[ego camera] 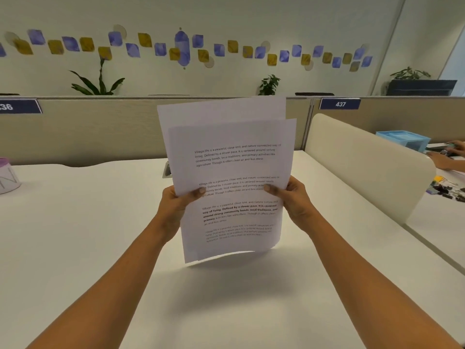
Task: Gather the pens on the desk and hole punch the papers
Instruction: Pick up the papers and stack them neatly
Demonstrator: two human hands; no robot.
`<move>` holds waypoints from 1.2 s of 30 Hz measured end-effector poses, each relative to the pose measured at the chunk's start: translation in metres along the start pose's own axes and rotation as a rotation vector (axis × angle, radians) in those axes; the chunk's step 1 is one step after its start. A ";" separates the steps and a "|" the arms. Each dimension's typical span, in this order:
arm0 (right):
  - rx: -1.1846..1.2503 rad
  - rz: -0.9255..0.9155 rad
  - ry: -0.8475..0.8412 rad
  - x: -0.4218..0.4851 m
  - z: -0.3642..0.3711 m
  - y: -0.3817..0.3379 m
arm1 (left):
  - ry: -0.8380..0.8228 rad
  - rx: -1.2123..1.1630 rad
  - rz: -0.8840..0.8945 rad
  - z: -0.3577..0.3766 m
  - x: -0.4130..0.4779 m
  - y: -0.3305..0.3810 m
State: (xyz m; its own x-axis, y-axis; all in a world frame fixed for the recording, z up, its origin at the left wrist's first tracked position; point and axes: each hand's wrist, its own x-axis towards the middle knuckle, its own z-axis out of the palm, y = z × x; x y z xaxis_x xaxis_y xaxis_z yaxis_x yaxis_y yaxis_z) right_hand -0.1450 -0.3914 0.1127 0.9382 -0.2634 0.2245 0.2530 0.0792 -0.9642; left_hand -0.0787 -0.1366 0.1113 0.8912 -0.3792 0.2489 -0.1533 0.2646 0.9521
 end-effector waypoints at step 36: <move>0.047 -0.016 0.026 -0.010 0.020 0.018 | 0.111 0.088 -0.021 -0.007 -0.015 -0.016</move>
State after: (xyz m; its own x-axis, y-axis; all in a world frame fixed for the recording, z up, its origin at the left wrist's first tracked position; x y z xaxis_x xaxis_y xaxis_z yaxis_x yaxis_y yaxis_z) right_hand -0.1445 -0.3679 0.0957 0.9276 -0.2899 0.2357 0.2795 0.1198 -0.9526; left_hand -0.0863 -0.1294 0.0912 0.9357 -0.2817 0.2124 -0.1669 0.1772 0.9699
